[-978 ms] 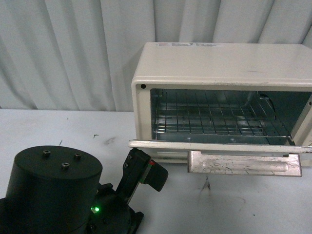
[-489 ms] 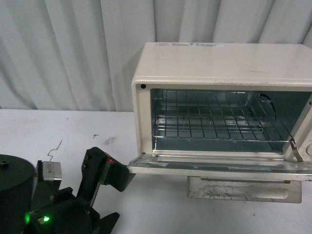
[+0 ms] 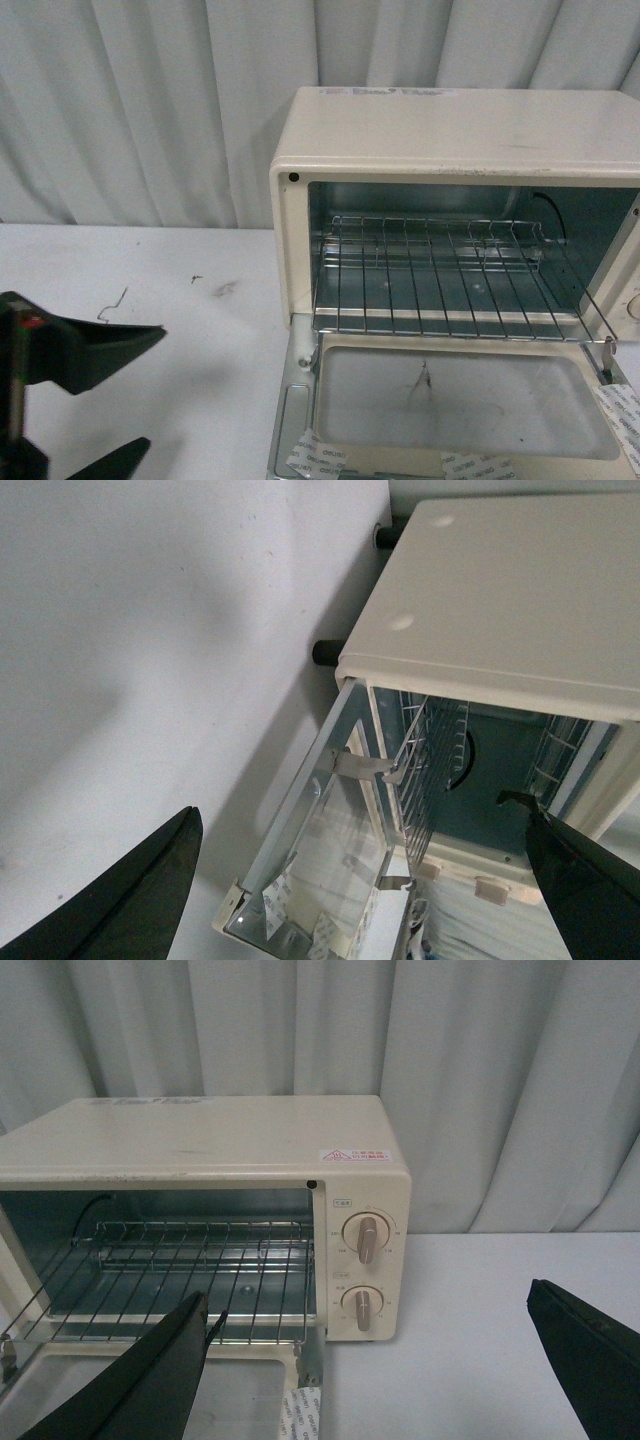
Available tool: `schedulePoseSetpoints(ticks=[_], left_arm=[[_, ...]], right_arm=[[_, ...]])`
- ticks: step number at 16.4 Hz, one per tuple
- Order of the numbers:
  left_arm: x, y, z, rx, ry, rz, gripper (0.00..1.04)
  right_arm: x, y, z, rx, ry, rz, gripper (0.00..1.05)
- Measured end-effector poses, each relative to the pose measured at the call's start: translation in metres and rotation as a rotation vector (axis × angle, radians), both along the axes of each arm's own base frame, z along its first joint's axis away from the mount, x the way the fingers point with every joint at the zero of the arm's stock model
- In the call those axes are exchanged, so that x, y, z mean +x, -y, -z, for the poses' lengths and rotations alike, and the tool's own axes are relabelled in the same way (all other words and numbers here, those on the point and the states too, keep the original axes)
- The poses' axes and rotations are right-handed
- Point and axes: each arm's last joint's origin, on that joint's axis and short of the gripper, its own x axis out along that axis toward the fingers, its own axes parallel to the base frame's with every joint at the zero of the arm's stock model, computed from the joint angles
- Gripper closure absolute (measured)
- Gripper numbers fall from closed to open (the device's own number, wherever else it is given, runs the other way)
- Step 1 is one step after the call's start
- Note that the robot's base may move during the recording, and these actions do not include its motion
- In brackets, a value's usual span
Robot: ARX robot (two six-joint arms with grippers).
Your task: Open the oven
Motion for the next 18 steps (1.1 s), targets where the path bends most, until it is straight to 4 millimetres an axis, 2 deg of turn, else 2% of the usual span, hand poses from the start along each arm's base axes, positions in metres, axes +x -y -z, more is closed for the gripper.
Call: schedulePoseSetpoints(ticks=[2,4,7,9,10,11,13,14,17,18], left_arm=[[-0.012,-0.017,-0.008,-0.009,0.002,-0.023,0.07],[-0.025,-0.043,-0.027,0.006,0.057,-0.071,0.07],[-0.041,-0.074,-0.068,0.082,0.217,-0.099,0.07],[-0.052,-0.088,-0.095,0.163,0.33,-0.107,0.07],[-0.055,-0.087,-0.106,0.406,0.505,-0.184,0.18],[-0.06,-0.083,-0.109,0.662,0.578,-0.206,0.29],[-0.064,-0.079,-0.104,0.971,0.595,-0.176,0.45],[-0.067,-0.075,-0.1,1.143,0.602,-0.126,0.57],[-0.073,-0.067,-0.094,1.327,0.641,-0.078,0.95],[-0.076,-0.064,-0.095,1.348,0.642,-0.086,1.03]], right_arm=[[0.0,0.0,0.0,0.0,0.0,0.0,0.06],[0.0,0.0,0.0,0.0,0.0,0.0,0.06],[0.0,0.0,0.0,0.0,0.0,0.0,0.06],[0.0,0.0,0.0,0.0,0.0,0.0,0.06],[0.0,0.0,0.0,0.0,0.0,0.0,0.06],[0.0,0.0,0.0,0.0,0.0,-0.001,0.06],[0.0,0.0,0.0,0.0,0.0,0.0,0.06],[0.0,0.0,0.0,0.0,0.0,0.0,0.06],[0.0,0.0,0.0,0.0,0.0,0.0,0.06],[0.0,0.0,0.0,0.0,0.0,0.0,0.06]])
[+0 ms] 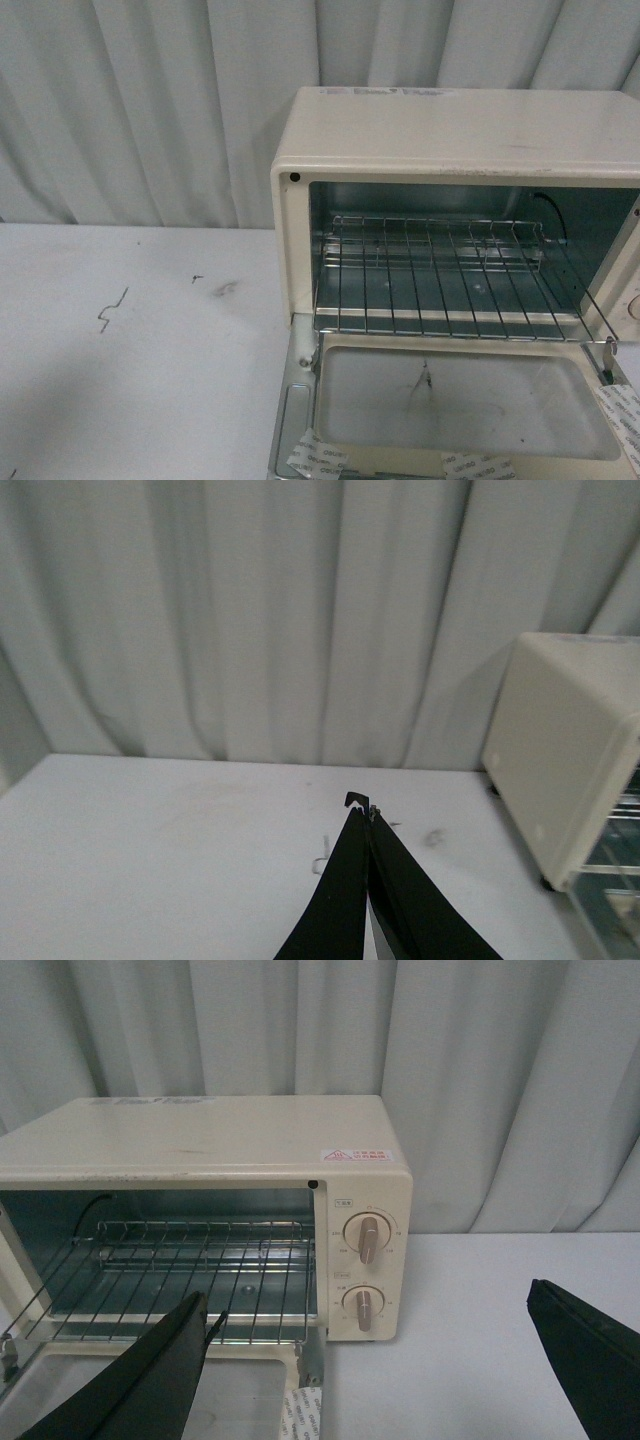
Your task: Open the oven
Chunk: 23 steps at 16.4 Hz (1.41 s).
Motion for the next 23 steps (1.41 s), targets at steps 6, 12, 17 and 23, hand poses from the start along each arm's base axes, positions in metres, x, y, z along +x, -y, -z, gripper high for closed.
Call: schedulePoseSetpoints(ticks=[6,12,17,23], left_arm=[[-0.009,0.009,0.0,0.008,0.0,0.006,1.03],[-0.023,0.009,0.001,0.008,-0.001,0.004,1.03],[-0.022,0.009,0.004,0.008,-0.01,0.006,0.77],[-0.022,0.009,0.004,0.008,-0.01,0.006,0.28]], right_arm=[[0.0,0.0,0.0,0.0,0.0,0.0,0.06],[0.0,0.0,0.0,0.0,0.002,0.0,0.06],[0.0,0.0,0.0,0.0,0.0,0.0,0.06],[0.0,0.0,0.0,0.0,-0.001,0.0,0.06]])
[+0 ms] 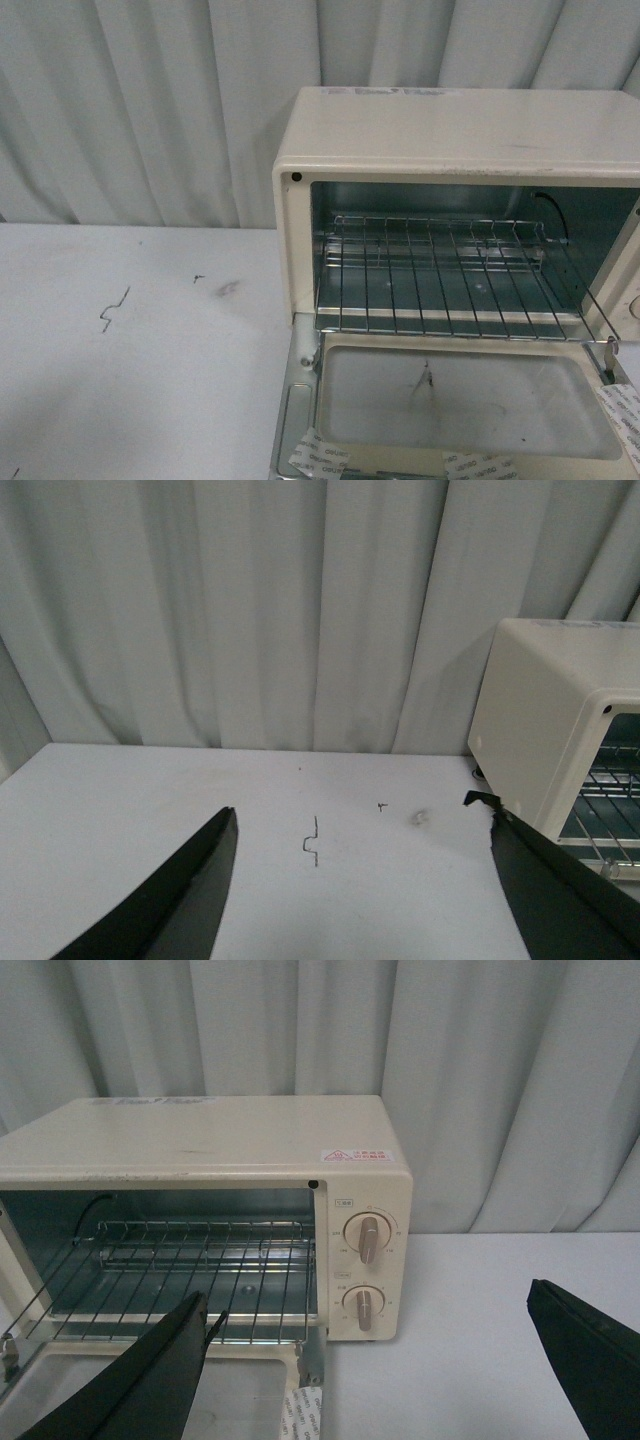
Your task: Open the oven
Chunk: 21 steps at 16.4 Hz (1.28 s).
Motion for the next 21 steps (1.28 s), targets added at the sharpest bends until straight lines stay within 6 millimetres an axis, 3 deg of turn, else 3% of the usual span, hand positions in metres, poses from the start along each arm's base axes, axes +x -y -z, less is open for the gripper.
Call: schedulePoseSetpoints(ticks=[3,21], left_arm=[[0.0,0.0,0.0,0.001,0.0,0.0,0.05],[0.0,0.0,0.0001,0.001,-0.001,0.0,0.07]], right_arm=[[0.0,0.0,0.0,0.0,0.0,0.0,0.06],[0.0,0.0,0.0,0.0,0.0,0.0,0.06]])
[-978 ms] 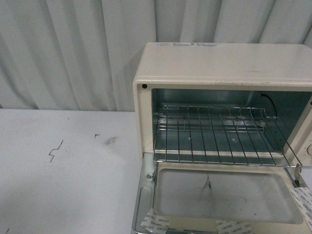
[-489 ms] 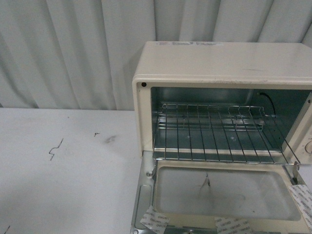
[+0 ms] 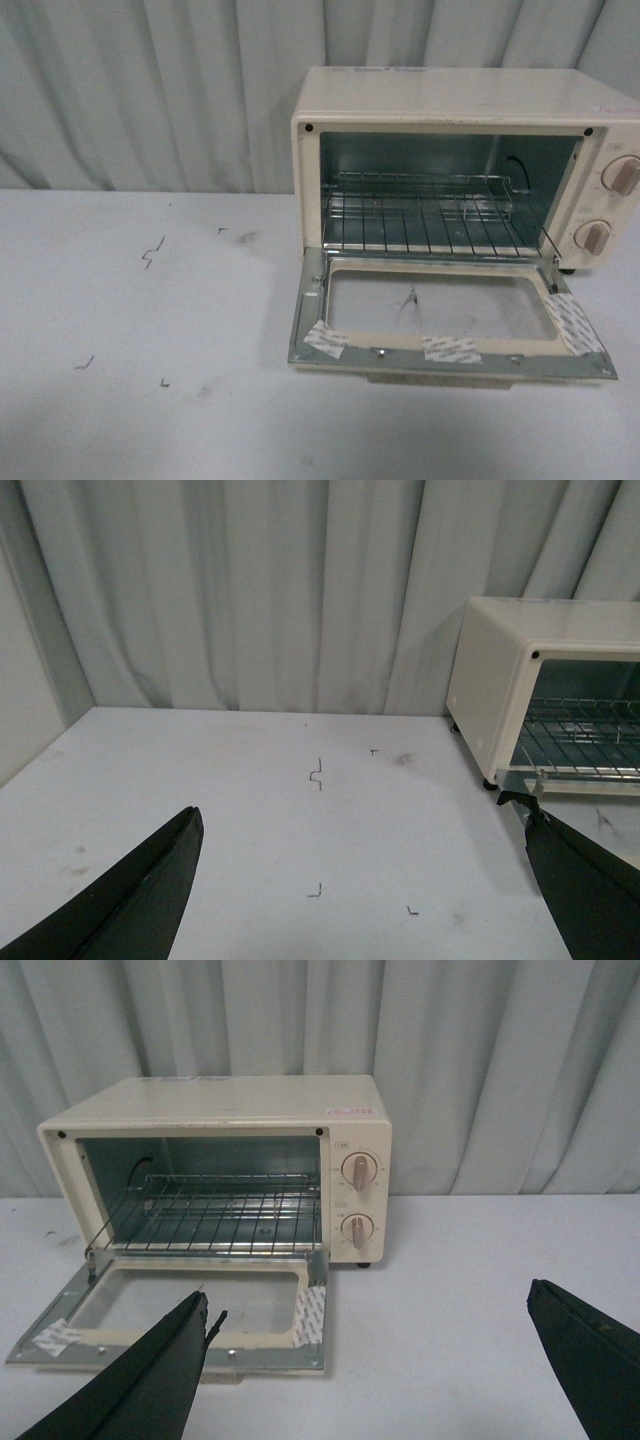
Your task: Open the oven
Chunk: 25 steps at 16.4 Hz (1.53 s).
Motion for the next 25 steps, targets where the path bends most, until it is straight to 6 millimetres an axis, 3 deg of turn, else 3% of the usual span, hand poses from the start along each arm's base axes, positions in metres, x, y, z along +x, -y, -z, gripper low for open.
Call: schedulePoseSetpoints(ticks=[25], left_arm=[[0.0,0.0,-0.0002,0.0,0.001,0.0,0.07]], right_arm=[[0.0,0.0,0.0,0.0,0.0,0.0,0.06]])
